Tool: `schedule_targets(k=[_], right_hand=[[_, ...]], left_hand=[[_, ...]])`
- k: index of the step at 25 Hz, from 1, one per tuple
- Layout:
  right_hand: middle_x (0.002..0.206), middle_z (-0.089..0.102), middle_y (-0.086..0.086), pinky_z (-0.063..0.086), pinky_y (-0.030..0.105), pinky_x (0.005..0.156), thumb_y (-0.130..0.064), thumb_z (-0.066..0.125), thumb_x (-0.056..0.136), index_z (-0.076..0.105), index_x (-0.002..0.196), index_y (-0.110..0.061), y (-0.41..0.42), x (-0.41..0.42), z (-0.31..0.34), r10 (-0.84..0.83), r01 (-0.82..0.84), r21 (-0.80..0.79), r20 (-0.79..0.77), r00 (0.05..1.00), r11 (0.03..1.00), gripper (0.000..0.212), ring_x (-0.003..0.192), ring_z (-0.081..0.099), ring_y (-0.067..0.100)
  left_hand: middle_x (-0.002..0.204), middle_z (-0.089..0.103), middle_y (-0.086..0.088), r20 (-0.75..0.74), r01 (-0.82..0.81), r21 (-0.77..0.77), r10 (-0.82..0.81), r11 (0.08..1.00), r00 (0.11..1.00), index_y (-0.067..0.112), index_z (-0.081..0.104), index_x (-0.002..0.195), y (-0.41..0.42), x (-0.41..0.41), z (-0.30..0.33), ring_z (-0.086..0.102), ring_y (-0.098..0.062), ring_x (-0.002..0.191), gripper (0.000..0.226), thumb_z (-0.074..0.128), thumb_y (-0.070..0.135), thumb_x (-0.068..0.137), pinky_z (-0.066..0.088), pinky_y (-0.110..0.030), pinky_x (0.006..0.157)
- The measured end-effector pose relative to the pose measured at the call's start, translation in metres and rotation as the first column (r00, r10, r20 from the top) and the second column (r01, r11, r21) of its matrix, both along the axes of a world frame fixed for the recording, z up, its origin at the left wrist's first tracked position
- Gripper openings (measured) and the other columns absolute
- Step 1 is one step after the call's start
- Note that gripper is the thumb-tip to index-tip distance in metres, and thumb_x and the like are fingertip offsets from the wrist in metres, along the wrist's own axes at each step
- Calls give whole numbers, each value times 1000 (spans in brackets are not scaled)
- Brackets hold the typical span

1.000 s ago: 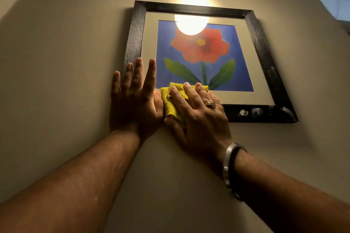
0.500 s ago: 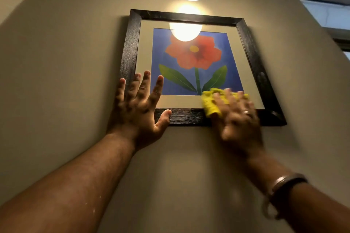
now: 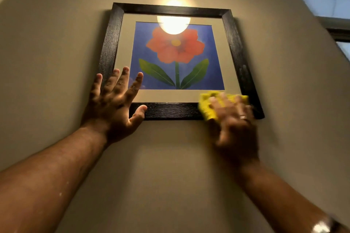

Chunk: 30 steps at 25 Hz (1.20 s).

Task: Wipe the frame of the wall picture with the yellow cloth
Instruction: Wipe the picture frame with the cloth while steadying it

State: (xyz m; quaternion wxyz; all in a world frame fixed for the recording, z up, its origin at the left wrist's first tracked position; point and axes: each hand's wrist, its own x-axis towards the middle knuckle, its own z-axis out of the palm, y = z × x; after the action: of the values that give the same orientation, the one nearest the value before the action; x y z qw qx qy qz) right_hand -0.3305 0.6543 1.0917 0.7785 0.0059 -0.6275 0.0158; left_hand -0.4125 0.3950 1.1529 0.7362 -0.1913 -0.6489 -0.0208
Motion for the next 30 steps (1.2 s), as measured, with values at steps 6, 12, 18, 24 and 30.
schedule_targets(k=[6, 12, 18, 24, 30], right_hand=[[131, 59, 18, 47, 54, 97, -25, 51, 86, 55, 129, -15, 42, 17, -11, -155, 156, 69, -21, 988, 985, 44, 118, 53, 43], [120, 64, 10, 49, 43, 79, -20, 65, 81, 60, 119, -19, -5, 9, -3, -202, 205, 148, -40, 979, 967, 39, 99, 57, 37], [108, 67, 14, 52, 44, 66, -23, 60, 86, 61, 113, -15, 44, 38, 4, -300, 296, 115, 22, 954, 948, 28, 83, 58, 41], [112, 65, 7, 48, 40, 72, -20, 56, 87, 61, 110, -21, -8, 33, 10, -238, 233, 67, 83, 968, 970, 24, 89, 56, 36], [122, 65, 3, 48, 44, 80, -33, 63, 83, 57, 120, -26, -60, 4, 22, -197, 143, 392, 101, 975, 909, 38, 108, 58, 32]], left_hand=[[165, 14, -15, 10, -6, 4, 6, 1000, 1000, 32, 5, 155, 0, 2, 0, 13, -33, 152, 82, 26, 61, 82, 4, -59, 121], [165, 13, -15, 16, -6, -6, 6, 1000, 1000, 31, 6, 155, 1, 5, -2, 13, -33, 152, 82, 24, 61, 81, 3, -59, 122], [165, 13, -14, 12, 1, 1, -1, 1000, 1000, 31, 6, 156, 0, 6, -3, 13, -33, 152, 82, 24, 61, 82, 2, -58, 122], [165, 13, -15, 7, -6, 5, 6, 1000, 1000, 32, 5, 155, 3, 4, -2, 13, -33, 152, 82, 26, 60, 81, 2, -59, 122], [166, 9, -15, 3, -22, -17, 22, 1000, 1000, 34, 0, 155, -3, 0, 0, 10, -33, 152, 81, 23, 63, 84, 1, -60, 121]])
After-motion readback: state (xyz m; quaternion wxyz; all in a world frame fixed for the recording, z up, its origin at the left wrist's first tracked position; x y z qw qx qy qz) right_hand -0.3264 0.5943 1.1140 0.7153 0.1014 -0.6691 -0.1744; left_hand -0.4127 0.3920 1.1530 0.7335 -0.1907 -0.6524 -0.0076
